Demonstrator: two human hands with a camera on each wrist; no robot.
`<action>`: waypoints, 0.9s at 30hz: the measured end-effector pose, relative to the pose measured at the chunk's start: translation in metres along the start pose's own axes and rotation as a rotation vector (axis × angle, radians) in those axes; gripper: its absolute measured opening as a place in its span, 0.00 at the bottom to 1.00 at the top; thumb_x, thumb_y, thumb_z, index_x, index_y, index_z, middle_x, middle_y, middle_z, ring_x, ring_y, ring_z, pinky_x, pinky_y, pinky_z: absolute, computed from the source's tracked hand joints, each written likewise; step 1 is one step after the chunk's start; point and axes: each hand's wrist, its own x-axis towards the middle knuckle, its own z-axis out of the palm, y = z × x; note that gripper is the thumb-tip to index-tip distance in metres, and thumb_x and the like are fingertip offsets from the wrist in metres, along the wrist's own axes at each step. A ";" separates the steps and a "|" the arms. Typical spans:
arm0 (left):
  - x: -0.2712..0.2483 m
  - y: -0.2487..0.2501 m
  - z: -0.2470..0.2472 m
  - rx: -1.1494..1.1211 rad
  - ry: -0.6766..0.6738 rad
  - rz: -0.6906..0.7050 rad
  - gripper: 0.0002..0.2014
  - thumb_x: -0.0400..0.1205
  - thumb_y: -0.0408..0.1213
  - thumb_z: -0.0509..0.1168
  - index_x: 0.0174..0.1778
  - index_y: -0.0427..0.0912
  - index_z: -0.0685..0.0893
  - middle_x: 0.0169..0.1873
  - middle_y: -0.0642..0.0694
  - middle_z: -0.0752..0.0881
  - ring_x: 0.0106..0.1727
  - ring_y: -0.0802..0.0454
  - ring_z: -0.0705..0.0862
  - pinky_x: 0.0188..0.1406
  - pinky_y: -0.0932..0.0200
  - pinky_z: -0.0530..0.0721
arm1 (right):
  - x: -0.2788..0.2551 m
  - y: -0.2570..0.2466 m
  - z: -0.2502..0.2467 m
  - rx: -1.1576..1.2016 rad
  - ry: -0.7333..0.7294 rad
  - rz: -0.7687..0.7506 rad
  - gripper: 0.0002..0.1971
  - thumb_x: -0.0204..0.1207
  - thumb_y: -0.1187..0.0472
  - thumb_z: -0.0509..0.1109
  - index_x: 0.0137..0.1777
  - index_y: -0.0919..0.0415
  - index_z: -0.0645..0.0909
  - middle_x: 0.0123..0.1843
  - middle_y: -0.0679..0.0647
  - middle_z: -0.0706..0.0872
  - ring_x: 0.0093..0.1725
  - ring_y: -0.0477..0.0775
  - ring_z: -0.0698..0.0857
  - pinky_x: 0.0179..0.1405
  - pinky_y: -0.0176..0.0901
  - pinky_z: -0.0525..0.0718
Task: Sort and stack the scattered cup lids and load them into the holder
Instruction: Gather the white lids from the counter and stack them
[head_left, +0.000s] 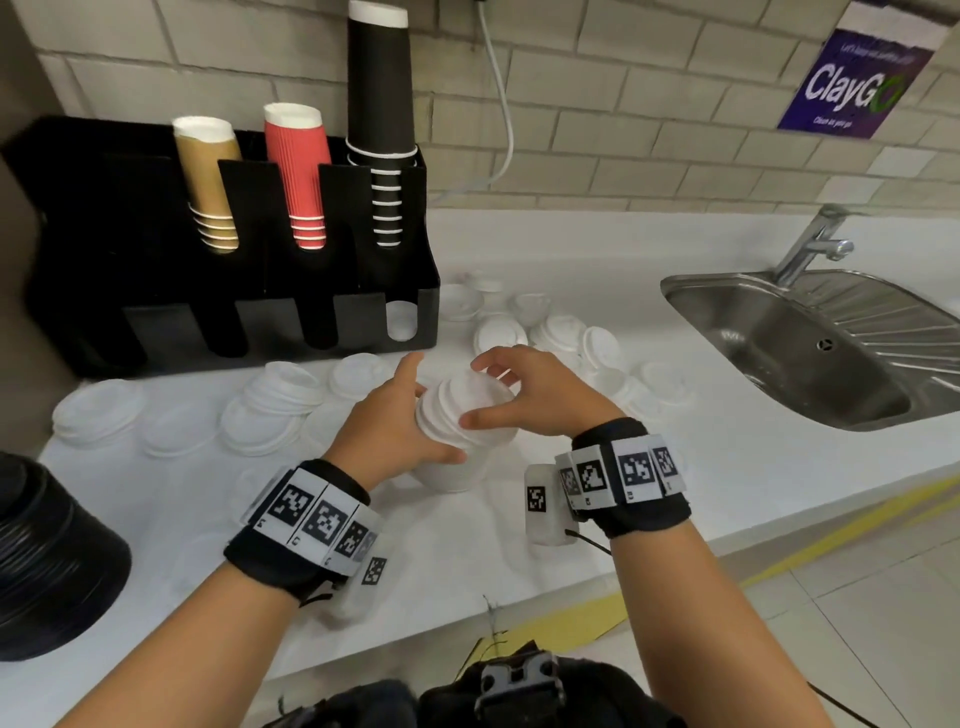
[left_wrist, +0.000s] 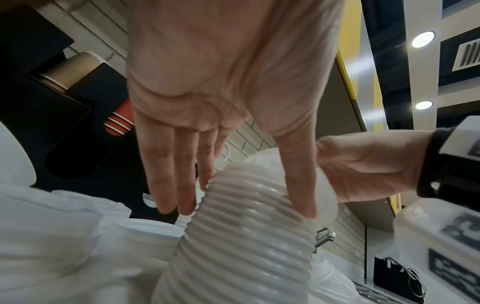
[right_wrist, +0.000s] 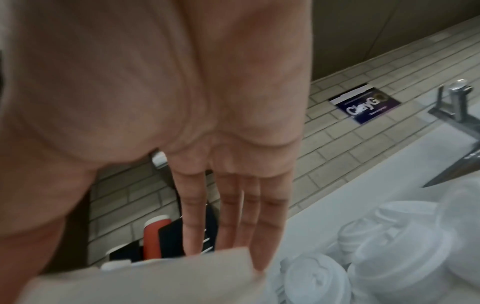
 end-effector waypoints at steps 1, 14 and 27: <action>0.000 0.000 0.001 -0.005 0.005 0.006 0.63 0.59 0.45 0.86 0.85 0.52 0.51 0.61 0.53 0.78 0.60 0.49 0.81 0.58 0.56 0.77 | 0.001 0.000 0.002 -0.019 -0.007 -0.007 0.33 0.62 0.47 0.83 0.67 0.50 0.78 0.60 0.50 0.79 0.57 0.48 0.79 0.51 0.36 0.77; 0.001 -0.007 0.003 -0.098 0.056 0.049 0.72 0.61 0.37 0.86 0.83 0.57 0.32 0.39 0.65 0.80 0.40 0.69 0.81 0.36 0.73 0.76 | 0.014 -0.020 0.013 -0.181 -0.041 -0.088 0.38 0.59 0.48 0.84 0.70 0.53 0.76 0.56 0.49 0.74 0.53 0.48 0.75 0.44 0.35 0.71; -0.001 0.002 0.000 0.042 0.012 0.016 0.38 0.61 0.46 0.85 0.66 0.49 0.78 0.60 0.51 0.83 0.57 0.48 0.83 0.59 0.48 0.82 | -0.016 0.037 -0.026 -0.163 0.277 0.250 0.30 0.74 0.45 0.73 0.71 0.60 0.73 0.70 0.62 0.74 0.70 0.64 0.71 0.70 0.54 0.70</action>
